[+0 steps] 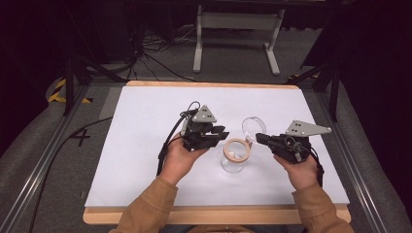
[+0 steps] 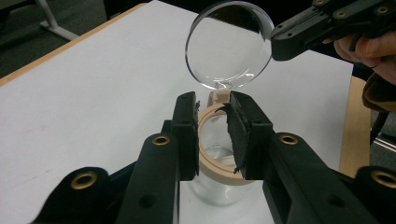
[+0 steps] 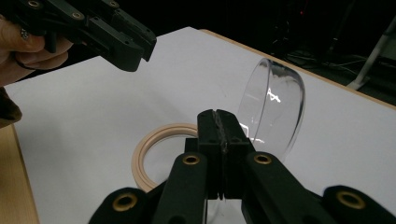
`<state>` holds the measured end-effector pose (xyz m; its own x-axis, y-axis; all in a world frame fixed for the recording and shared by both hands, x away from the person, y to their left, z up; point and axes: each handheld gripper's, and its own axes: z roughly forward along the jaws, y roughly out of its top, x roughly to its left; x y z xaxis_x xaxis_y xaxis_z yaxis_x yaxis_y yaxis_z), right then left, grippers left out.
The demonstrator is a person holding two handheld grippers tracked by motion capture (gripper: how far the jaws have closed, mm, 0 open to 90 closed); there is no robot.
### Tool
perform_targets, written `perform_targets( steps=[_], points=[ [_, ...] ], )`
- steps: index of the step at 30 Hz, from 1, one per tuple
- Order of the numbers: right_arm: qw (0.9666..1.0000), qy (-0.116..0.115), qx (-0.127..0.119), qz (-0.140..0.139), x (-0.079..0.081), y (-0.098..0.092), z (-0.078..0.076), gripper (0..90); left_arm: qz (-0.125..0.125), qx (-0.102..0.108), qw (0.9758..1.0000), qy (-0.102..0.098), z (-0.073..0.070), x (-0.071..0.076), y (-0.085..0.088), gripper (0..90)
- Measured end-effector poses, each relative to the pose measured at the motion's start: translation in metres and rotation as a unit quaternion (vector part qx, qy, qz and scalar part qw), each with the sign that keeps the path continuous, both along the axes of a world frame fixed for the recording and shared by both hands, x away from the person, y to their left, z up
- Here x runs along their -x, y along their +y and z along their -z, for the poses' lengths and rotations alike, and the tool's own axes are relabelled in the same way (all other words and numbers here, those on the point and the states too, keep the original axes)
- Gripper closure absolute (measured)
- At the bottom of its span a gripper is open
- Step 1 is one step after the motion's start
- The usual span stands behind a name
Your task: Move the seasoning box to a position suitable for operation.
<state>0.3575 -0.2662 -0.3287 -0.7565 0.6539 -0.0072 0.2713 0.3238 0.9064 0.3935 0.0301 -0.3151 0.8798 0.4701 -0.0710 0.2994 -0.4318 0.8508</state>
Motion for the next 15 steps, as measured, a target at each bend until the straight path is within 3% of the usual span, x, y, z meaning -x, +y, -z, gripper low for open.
perform_targets(
  steps=[6, 10, 15],
  points=[
    [0.9999, -0.012, -0.007, 0.005, 0.003, -0.012, -0.011, 88.0, -0.002, -0.012, 0.9999, 0.005, -0.007, -0.001, 0.014, 67.3],
    [0.9996, -0.017, -0.017, 0.019, 0.003, -0.025, -0.018, 87.4, -0.006, -0.003, 0.9999, 0.011, -0.010, 0.000, 0.024, 65.1],
    [0.9991, -0.018, -0.023, 0.032, 0.001, -0.037, -0.021, 87.1, -0.012, -0.011, 0.9998, 0.011, -0.012, 0.001, 0.034, 64.5]
  ],
)
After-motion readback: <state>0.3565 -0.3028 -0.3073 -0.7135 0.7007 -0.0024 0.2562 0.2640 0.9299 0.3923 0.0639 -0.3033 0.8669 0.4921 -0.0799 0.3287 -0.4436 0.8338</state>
